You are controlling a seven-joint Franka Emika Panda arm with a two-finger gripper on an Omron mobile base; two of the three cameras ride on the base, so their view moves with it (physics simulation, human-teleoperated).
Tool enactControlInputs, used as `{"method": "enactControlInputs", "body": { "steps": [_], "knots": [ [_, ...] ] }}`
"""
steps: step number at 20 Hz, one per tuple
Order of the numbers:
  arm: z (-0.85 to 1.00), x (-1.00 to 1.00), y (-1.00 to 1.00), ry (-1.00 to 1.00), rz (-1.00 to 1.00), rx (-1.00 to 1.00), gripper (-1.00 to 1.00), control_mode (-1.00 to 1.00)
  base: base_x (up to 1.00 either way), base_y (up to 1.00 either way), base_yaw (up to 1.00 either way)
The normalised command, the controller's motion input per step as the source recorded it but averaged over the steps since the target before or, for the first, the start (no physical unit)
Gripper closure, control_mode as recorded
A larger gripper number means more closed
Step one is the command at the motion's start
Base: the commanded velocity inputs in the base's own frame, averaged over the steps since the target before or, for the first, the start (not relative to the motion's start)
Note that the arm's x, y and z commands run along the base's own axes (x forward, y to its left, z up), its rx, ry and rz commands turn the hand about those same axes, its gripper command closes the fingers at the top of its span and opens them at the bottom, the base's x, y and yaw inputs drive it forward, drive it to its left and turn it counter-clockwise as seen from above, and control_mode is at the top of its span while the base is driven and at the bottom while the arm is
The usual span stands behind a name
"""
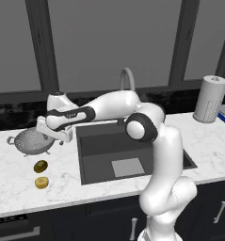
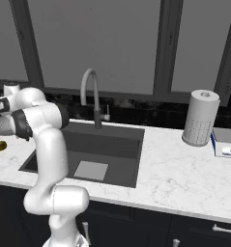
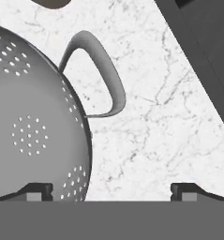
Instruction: Put the colander in the sink, put the kiwi, kiwi in the colander, and turn on the sink faucet and pour water over the colander.
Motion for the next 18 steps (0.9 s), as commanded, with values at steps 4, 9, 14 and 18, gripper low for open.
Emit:
{"method": "enactControlInputs", "body": {
  "steps": [4, 9, 14, 18],
  "knots": [
    [-0.19, 0.30, 0.09, 0.00, 0.00, 0.00, -1.00, -1.00, 0.00, 0.00, 0.00],
    [-0.17, 0.23, 0.04, 0.00, 0.00, 0.00, -1.00, -1.00, 0.00, 0.00, 0.00],
    [-0.20, 0.18, 0.12, 0.00, 0.00, 0.00, -1.00, -1.00, 0.00, 0.00, 0.00],
    [-0.14, 0.25, 0.12, 0.00, 0.00, 0.00, -1.00, -1.00, 0.00, 0.00, 0.00]
  ]
}}
